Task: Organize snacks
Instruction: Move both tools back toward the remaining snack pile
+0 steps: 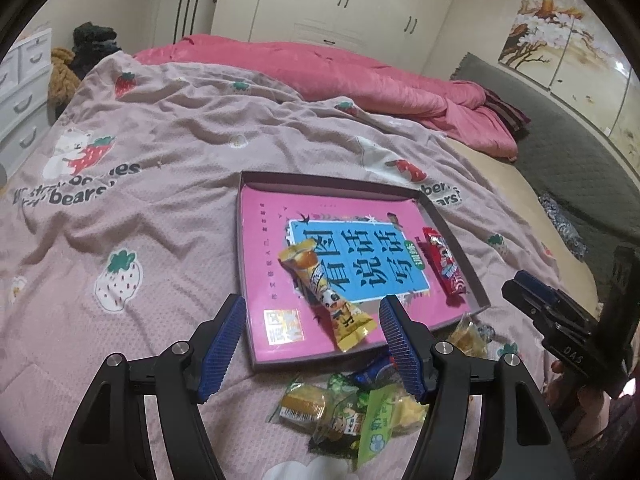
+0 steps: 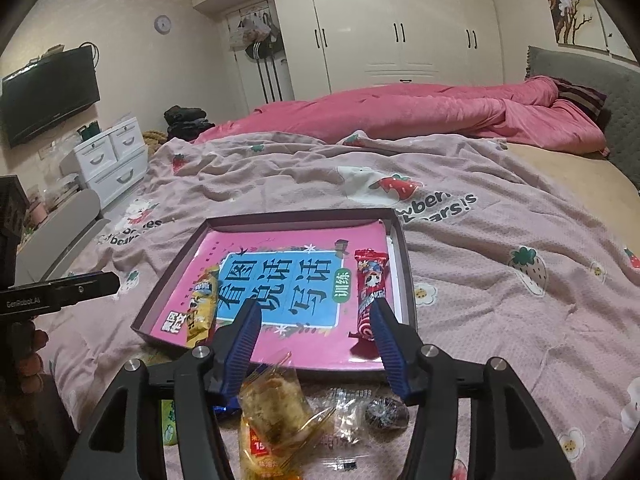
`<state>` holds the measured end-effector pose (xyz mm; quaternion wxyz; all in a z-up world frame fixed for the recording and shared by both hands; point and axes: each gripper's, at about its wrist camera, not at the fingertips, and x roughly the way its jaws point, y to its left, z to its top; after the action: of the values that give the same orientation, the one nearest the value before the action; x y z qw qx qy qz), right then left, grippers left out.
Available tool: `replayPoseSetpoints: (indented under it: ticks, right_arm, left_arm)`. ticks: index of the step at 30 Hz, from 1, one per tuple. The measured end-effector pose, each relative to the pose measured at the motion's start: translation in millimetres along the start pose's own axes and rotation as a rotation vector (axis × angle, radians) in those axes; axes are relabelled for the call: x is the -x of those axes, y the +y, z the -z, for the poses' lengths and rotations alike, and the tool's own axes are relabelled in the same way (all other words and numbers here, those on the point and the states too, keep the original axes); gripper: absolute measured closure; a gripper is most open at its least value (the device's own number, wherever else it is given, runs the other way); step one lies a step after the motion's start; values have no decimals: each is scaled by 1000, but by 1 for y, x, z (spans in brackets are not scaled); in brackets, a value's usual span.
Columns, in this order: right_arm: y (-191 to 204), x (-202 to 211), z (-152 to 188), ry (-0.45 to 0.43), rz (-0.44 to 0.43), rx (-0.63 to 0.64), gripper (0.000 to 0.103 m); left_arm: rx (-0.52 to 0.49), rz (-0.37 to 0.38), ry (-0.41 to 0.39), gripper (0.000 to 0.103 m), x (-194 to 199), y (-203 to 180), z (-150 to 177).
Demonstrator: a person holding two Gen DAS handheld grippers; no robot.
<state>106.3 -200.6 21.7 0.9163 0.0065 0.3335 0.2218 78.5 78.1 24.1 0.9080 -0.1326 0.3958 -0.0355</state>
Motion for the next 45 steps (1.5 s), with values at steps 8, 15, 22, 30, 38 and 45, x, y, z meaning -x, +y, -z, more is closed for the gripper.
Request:
replayPoseSetpoints:
  ticks: [8, 15, 22, 30, 38, 45]
  right_arm:
    - [13, 2, 15, 43, -7, 57, 46]
    - [20, 2, 25, 67, -4, 91, 46]
    - [30, 2, 33, 89, 14, 149, 46]
    - [41, -3, 44, 127, 28, 219, 46]
    - [46, -10, 51, 156, 42, 272, 44]
    - [51, -18, 59, 176, 65, 337, 43]
  left_arm:
    - [-16, -11, 37, 32, -1, 3, 12]
    - [-22, -19, 67, 32, -2, 7, 20]
    - [-38, -31, 109, 32, -8, 9, 32]
    - [-38, -45, 158, 32, -18, 13, 42]
    - [-63, -54, 204, 32, -26, 11, 50]
    - [-75, -58, 234, 32, -34, 9, 55]
